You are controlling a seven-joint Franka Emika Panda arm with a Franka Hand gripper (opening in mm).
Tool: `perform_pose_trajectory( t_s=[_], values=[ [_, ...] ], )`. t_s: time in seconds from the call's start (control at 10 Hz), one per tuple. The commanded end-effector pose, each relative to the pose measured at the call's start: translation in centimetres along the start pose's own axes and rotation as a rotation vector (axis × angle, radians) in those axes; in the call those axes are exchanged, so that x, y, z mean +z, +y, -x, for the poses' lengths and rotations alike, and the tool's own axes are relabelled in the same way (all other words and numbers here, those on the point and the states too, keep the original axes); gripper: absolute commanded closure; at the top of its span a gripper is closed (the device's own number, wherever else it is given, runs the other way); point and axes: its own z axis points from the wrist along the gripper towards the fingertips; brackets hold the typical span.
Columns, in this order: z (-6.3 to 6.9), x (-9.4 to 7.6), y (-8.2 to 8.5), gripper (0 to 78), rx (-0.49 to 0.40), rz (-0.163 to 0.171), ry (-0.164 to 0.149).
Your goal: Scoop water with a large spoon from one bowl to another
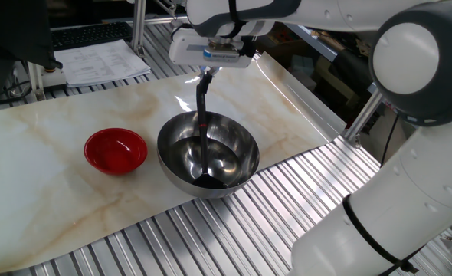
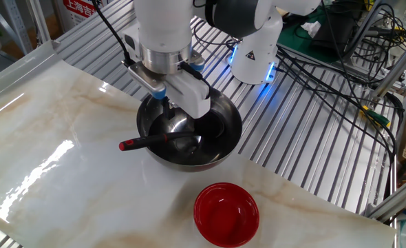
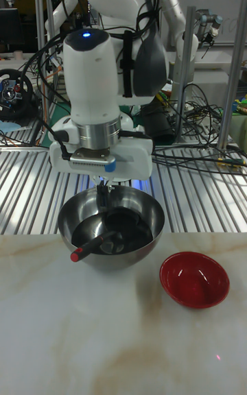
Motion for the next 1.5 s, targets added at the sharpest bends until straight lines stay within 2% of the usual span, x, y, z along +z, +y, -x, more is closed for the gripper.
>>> perform_pose_trajectory(
  t_s=[0.1, 0.6, 0.7, 0.8, 0.9, 1.1, 1.3, 1.4, 1.5],
  values=[
    [0.10, -0.17, 0.01, 77.6, 0.002, -0.015, -0.016],
    [0.08, -0.19, 0.02, 77.6, 0.002, -0.023, -0.027],
    [0.08, -0.19, 0.02, 77.6, 0.008, -0.003, -0.056],
    [0.08, -0.19, 0.02, 77.6, 0.015, -0.004, -0.055],
    [0.08, -0.19, 0.02, 77.6, 0.065, -0.010, -0.047],
    [0.08, -0.19, 0.02, 77.6, 0.114, -0.022, -0.053],
    [0.08, -0.19, 0.02, 77.6, 0.116, -0.021, -0.055],
    [0.08, -0.19, 0.02, 77.6, 0.117, -0.020, -0.063],
    [0.08, -0.19, 0.02, 77.6, 0.121, -0.033, -0.079]
  ],
)
